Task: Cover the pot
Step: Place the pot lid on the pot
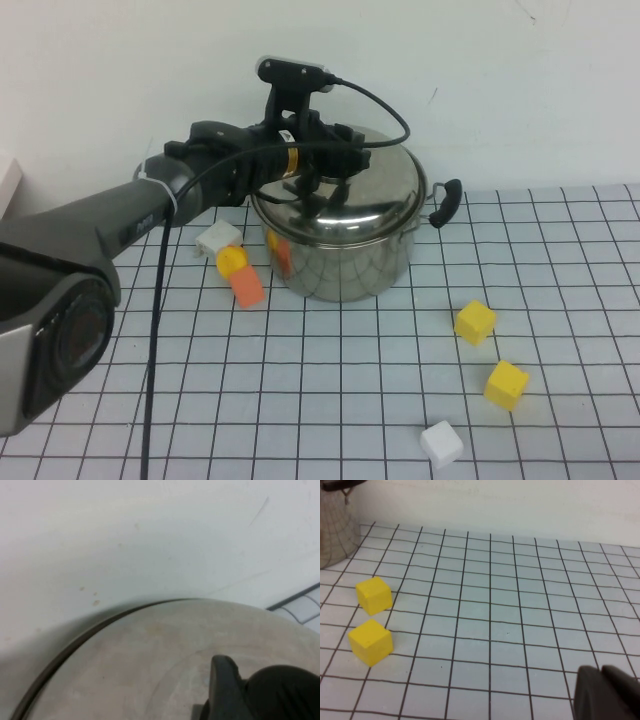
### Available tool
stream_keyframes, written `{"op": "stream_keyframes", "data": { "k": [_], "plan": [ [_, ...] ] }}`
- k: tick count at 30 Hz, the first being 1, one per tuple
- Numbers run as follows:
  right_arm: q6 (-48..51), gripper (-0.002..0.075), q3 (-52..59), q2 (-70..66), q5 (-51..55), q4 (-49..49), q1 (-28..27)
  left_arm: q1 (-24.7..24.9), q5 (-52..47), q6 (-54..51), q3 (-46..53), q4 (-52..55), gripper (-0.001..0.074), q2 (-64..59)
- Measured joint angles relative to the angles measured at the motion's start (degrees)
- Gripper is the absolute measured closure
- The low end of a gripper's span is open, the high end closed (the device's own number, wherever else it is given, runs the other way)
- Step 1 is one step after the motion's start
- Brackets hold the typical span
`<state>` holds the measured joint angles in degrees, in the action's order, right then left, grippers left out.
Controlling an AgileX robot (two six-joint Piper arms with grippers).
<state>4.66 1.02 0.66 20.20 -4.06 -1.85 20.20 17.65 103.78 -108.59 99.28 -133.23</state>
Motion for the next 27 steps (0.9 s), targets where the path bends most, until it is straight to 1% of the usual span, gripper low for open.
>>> {"op": "stream_keyframes", "data": {
  "k": [14,16,19,21,23,24,25,27],
  "plan": [
    [0.0,0.0717,0.0,0.0,0.0,0.0,0.0,0.48,0.4,0.99,0.0,0.65,0.0416,-0.34],
    [0.0,0.0717,0.0,0.0,0.0,0.0,0.0,0.48,0.4,1.07,0.0,1.17,0.0375,-0.07],
    [0.0,0.0717,0.0,0.0,0.0,0.0,0.0,0.48,0.5,1.12,0.0,1.45,0.0233,1.25],
    [0.0,0.0717,0.0,0.0,0.0,0.0,0.0,0.35,0.5,1.21,0.0,1.45,0.0195,3.4],
    [0.0,0.0717,0.0,0.0,0.0,0.0,0.0,-0.03,0.5,1.08,0.0,1.45,0.0201,6.03],
    [0.0,0.0717,0.0,0.0,0.0,0.0,0.0,-0.33,0.5,0.99,0.0,1.45,0.0218,7.69],
    [0.0,0.0717,0.0,0.0,0.0,0.0,0.0,-0.64,0.5,0.84,0.0,1.45,0.0236,9.04],
    [0.0,0.0717,0.0,0.0,0.0,0.0,0.0,-1.71,0.75,0.71,0.0,1.45,0.03,12.42]
  ]
}}
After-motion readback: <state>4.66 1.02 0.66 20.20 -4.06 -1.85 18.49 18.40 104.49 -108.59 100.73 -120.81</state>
